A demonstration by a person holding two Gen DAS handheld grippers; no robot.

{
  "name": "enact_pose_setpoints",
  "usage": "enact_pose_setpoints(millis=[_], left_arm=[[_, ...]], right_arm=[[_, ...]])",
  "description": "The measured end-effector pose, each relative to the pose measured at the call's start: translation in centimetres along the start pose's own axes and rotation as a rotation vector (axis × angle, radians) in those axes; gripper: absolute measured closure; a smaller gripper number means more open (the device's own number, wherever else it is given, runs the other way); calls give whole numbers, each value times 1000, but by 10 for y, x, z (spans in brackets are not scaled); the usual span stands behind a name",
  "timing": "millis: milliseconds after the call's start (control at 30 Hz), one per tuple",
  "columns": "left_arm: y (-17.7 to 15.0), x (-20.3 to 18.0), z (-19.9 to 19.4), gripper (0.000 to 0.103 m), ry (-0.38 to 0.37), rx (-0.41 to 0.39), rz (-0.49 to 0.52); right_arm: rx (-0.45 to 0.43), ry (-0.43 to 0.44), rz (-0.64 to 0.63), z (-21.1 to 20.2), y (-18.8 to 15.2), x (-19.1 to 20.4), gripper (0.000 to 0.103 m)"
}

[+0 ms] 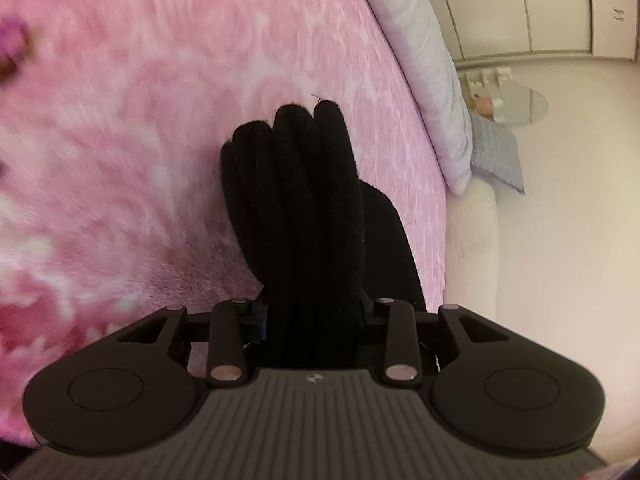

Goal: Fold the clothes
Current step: 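Grasp the folded black bundle with the left gripper while the right gripper grasps it too, then carry the black bundle with both grippers toward the towel stack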

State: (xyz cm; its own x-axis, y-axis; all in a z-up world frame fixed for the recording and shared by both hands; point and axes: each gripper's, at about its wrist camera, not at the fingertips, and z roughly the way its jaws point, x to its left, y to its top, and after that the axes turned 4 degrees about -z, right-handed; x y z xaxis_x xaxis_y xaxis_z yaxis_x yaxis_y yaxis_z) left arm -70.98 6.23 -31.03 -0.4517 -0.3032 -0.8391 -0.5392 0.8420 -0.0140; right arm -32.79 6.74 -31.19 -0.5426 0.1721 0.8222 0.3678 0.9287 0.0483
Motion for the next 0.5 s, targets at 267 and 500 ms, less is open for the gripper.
enact_pose_setpoints(millis=[267, 500], left_arm=[[26, -44, -134, 73, 23, -172, -27], [100, -20, -258, 73, 23, -270, 7]], right_arm=[[100, 84, -30, 19, 3, 127, 59], [135, 148, -117, 106, -23, 242, 59]])
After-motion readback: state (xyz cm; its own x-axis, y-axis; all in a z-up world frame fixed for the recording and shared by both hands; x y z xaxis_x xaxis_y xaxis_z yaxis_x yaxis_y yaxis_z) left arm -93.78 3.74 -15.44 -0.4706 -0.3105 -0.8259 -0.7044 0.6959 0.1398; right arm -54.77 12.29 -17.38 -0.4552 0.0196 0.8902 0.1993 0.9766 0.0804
